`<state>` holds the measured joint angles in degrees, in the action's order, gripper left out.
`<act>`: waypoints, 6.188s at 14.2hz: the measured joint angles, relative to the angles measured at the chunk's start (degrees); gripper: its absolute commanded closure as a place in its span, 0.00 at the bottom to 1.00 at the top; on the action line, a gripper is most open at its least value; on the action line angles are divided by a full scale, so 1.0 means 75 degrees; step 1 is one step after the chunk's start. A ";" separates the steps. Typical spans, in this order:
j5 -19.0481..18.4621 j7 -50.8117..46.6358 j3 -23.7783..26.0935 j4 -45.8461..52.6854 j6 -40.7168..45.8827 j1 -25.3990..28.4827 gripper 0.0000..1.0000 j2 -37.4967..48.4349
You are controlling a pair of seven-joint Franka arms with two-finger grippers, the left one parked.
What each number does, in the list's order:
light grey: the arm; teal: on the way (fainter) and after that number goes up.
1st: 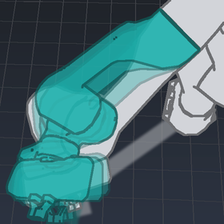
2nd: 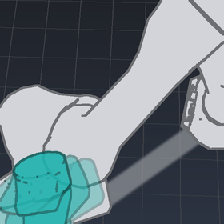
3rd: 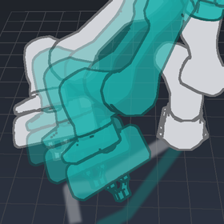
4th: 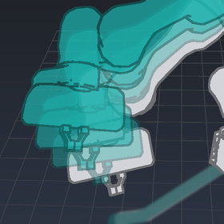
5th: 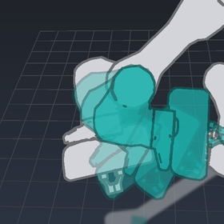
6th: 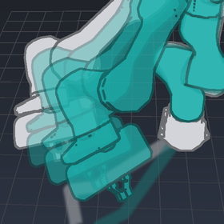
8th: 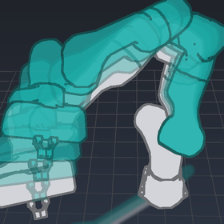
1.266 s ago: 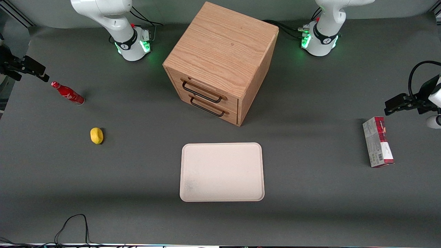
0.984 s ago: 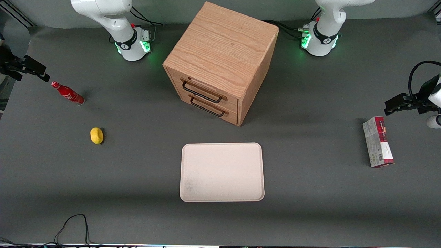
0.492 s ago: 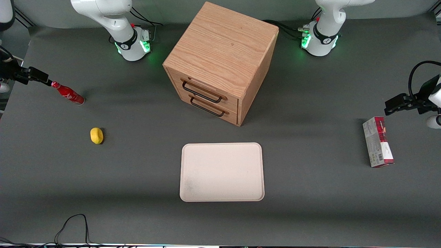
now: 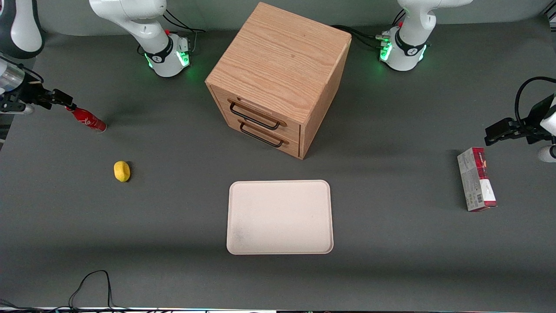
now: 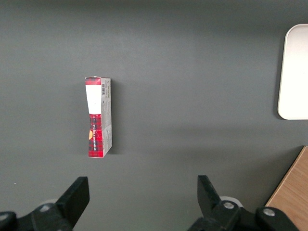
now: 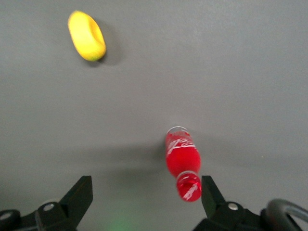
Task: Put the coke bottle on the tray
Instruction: 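Move the right gripper down over the red Coca-Cola bottle, then close the right gripper around the bottle's cap end, then lift the bottle and carry it toward the cream tray, then lower the bottle onto the tray's corner near the lemon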
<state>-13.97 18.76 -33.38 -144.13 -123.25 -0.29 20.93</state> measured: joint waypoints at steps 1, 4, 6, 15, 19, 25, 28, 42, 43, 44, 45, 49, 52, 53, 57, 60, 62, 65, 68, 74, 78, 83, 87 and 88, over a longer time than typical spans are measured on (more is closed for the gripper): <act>-0.0113 0.0194 -0.0314 -0.0250 -0.0410 -0.0001 0.00 -0.0003; -0.0227 0.0963 -0.1132 -0.0738 -0.1270 -0.0010 0.00 -0.0041; -0.0231 0.1055 -0.1192 -0.0792 -0.1326 -0.0005 0.00 -0.0071; -0.0233 0.1194 -0.1190 -0.0892 -0.1736 0.0004 0.46 -0.0446; -0.0233 0.1201 -0.1305 -0.0893 -0.1736 0.0004 0.58 -0.0498; -0.0233 0.1229 -0.1401 -0.0885 -0.1720 0.0014 1.00 -0.0567; -0.0237 0.1230 -0.1396 -0.0858 -0.1686 0.0039 1.00 -0.0584; 0.1447 -0.0443 0.1629 0.5239 0.3034 0.0365 1.00 -0.2503; 0.1463 -0.0821 0.1963 0.5803 0.3387 0.0378 1.00 -0.2739; 0.1494 -0.1202 0.2301 0.6389 0.3761 0.0389 1.00 -0.2970; 0.1550 -0.1530 0.2606 0.6939 0.4121 0.0396 1.00 -0.3173; 0.1822 -0.2437 0.3623 0.8729 0.5019 0.0395 1.00 -0.3884; 0.1843 -0.3287 0.4490 0.9946 0.5356 0.0385 1.00 -0.4653; 0.1845 -0.3677 0.4777 1.0262 0.5361 0.0384 1.00 -0.4908; 0.1849 -0.4482 0.5706 1.1335 0.5295 0.0394 1.00 -0.5819; 0.1787 -0.5258 0.6068 1.1602 0.4635 0.0672 1.00 -0.6408; 0.1225 -0.5700 0.6252 1.1631 0.4353 0.1114 1.00 -0.6973; 0.0523 -0.6420 0.6568 1.1657 0.3851 0.1697 1.00 -0.7788; 0.0245 -0.7013 0.6606 1.1789 0.2953 0.2117 1.00 -0.8590; 0.0210 -0.7403 0.6623 1.2055 0.1295 0.2210 1.00 -0.9710; 0.0191 -0.7426 0.6625 1.2077 0.0968 0.2245 1.00 -1.0111; -0.0155 -0.7502 0.6616 1.2128 0.0727 0.2261 0.00 -1.0161; -0.0282 -0.7633 0.6603 1.2142 0.0657 0.2293 0.00 -1.0153; -0.0289 -0.7633 0.6583 1.2133 0.0658 0.2296 0.00 -1.0127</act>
<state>-16.14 -38.49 15.99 -53.14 -118.31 16.93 -55.02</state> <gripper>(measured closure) 0.000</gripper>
